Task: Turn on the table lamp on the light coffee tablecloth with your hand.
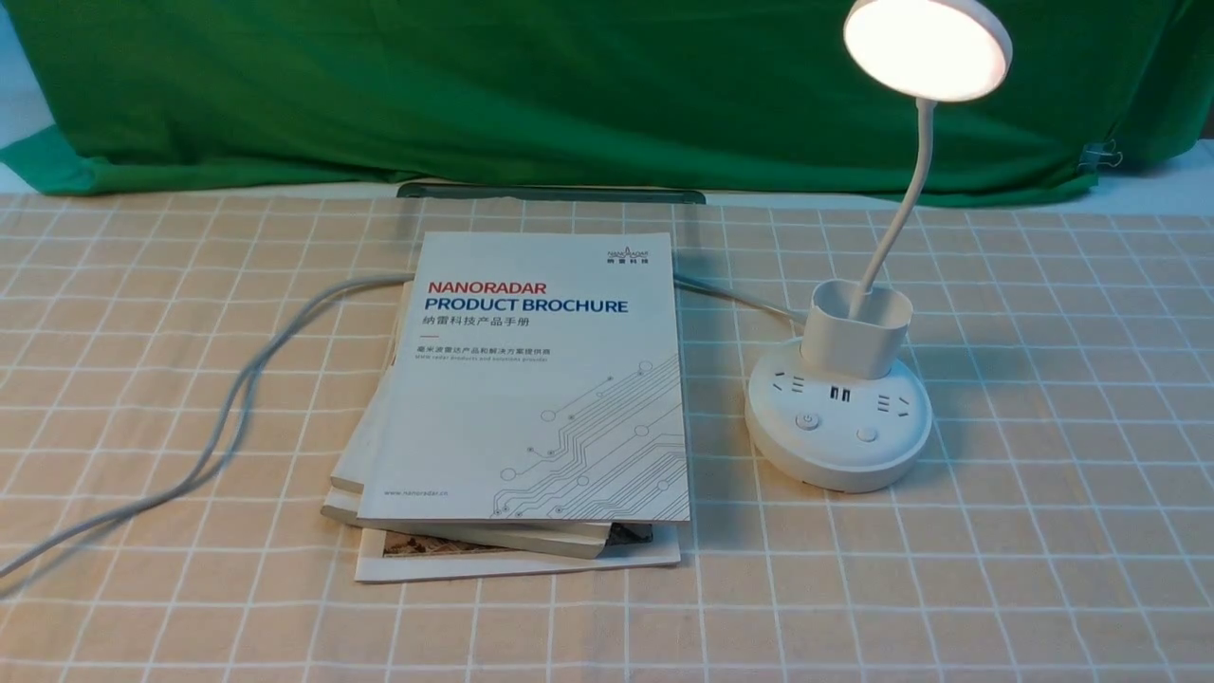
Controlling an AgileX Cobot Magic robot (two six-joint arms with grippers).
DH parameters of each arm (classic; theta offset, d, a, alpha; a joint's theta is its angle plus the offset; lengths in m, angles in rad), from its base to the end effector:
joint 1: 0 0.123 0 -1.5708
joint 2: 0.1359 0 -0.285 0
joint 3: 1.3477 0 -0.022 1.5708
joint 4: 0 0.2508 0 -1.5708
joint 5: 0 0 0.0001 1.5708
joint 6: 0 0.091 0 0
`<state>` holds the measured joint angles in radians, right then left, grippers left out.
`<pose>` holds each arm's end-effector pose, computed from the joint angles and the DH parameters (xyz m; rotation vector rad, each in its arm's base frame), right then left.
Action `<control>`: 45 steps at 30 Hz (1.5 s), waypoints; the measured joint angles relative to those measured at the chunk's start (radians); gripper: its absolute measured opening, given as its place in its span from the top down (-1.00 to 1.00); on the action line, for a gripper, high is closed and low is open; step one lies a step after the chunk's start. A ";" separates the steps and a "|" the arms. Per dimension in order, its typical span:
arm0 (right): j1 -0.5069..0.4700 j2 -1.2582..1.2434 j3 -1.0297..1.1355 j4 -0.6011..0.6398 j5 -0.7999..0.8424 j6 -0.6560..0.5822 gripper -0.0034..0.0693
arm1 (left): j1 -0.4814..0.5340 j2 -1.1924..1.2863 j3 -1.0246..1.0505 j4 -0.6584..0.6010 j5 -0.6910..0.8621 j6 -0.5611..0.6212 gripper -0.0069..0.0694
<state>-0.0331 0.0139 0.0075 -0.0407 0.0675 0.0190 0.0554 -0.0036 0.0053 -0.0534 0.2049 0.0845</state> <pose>0.0580 -0.0022 0.2037 0.0112 1.5726 -0.0451 0.0558 0.0021 0.1930 -0.0114 1.6902 0.0565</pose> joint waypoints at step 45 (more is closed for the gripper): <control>0.061 -0.010 0.003 -0.036 0.154 0.065 0.26 | 0.000 0.000 0.000 0.000 0.000 0.000 0.76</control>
<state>0.0281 0.0038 0.0102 -0.0767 0.2218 0.0843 0.0554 -0.0036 0.0053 -0.0534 0.2046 0.0845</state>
